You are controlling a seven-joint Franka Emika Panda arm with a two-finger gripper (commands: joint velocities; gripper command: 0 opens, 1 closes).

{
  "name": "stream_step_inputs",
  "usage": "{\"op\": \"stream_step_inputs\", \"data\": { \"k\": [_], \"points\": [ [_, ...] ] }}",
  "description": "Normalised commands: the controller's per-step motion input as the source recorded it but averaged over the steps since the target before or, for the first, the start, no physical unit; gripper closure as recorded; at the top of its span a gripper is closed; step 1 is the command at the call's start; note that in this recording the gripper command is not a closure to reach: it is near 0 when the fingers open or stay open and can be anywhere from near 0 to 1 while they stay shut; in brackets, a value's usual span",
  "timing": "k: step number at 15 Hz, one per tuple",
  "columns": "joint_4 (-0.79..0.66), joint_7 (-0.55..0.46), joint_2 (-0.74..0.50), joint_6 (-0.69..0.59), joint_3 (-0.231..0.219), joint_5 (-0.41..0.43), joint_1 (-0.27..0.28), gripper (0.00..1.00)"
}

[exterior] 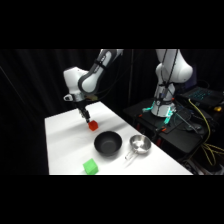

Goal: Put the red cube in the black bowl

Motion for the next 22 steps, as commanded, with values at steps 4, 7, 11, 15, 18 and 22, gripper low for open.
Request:
{"op": "stream_step_inputs", "data": {
  "k": [4, 7, 11, 15, 18, 22],
  "points": [
    [-0.4, -0.01, -0.18, 0.43, 0.076, 0.046, -0.052, 0.0],
    [-0.4, -0.03, -0.2, 0.41, 0.103, 0.05, -0.074, 0.0],
    [-0.33, -0.01, -0.17, 0.38, 0.068, -0.022, -0.076, 0.0],
    [-0.26, 0.07, -0.14, 0.33, 0.012, -0.105, -0.053, 0.0],
    [-0.2, 0.09, -0.15, 0.22, 0.012, -0.113, -0.056, 1.0],
    [-0.18, 0.1, -0.18, 0.14, 0.018, -0.104, -0.048, 1.0]
  ]
}}
